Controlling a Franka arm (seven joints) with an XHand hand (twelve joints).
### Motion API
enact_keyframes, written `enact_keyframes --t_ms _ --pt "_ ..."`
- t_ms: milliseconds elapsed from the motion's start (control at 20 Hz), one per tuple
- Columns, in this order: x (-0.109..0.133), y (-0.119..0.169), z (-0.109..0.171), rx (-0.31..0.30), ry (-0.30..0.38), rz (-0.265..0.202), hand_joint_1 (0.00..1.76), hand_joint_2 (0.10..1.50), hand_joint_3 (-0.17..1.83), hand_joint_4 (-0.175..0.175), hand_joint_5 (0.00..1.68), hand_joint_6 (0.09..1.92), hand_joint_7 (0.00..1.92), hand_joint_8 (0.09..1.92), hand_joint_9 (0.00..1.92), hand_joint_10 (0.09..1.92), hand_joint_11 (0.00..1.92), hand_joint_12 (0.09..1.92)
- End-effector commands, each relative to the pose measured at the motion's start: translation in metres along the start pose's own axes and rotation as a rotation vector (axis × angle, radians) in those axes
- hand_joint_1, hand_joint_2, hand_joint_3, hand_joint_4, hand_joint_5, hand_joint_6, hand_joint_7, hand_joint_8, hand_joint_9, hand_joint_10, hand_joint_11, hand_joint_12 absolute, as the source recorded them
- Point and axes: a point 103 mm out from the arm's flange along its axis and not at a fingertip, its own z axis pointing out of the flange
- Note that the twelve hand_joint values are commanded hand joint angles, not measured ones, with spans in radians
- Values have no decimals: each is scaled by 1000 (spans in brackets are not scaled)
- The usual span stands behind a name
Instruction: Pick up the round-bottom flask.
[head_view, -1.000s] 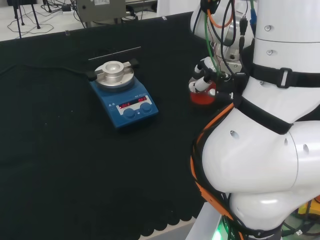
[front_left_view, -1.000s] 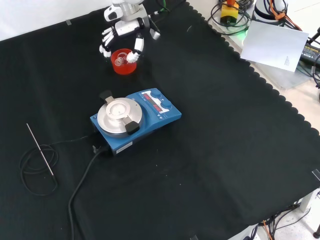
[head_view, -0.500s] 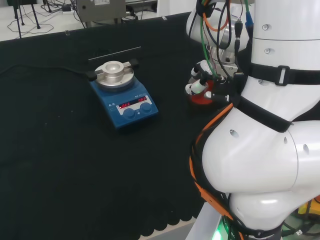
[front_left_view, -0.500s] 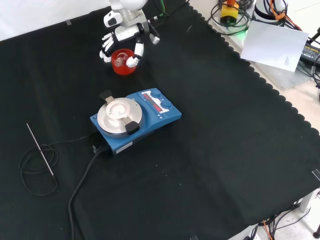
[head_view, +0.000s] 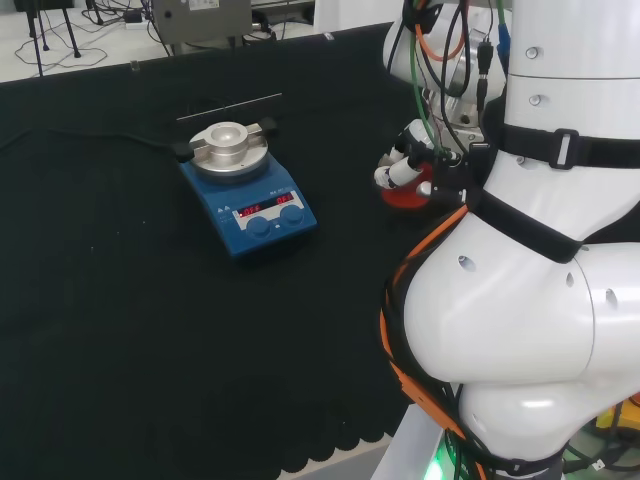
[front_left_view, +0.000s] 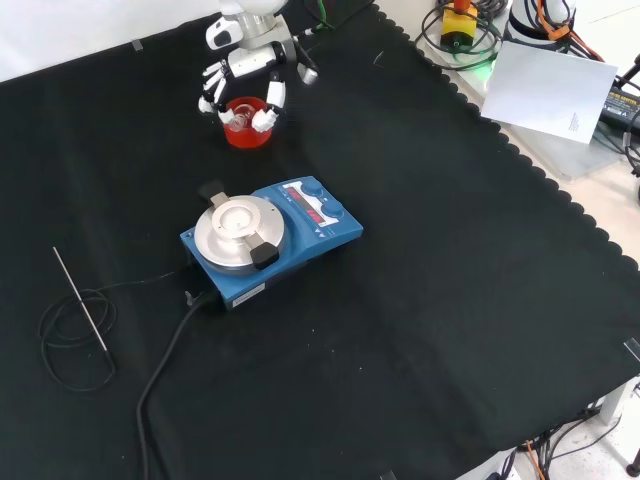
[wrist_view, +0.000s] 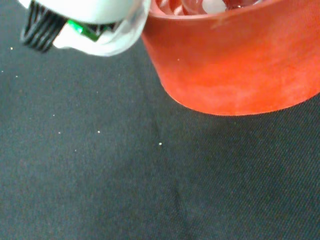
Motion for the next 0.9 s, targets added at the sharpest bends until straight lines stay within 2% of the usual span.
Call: enact_keyframes --t_ms 50,150,350,450,550,650,750,900 --pt "13 0 7 15 -12 -2 1037 938 262 159 1021 914 339 623 510 651 114 1346" --pt "4 2 3 18 8 0 1038 987 187 172 1028 932 345 620 517 646 119 1344" --pt "13 1 5 18 -15 5 1034 1025 128 175 1016 954 350 618 523 641 122 1344" --pt "17 1 6 19 -28 5 1050 1016 116 167 1054 900 361 616 530 637 125 1339" --pt "18 0 5 6 -34 3 1074 875 376 147 1095 901 406 584 560 602 138 1329" --pt "18 -2 1 -11 -30 -2 1086 755 627 131 1096 978 435 575 583 589 155 1324" --pt "18 -4 -4 -30 -22 -7 1087 703 743 133 1090 1032 450 579 598 588 165 1325" --pt "18 -8 -13 -68 1 -7 1083 684 807 127 1069 1096 457 584 610 588 173 1325"
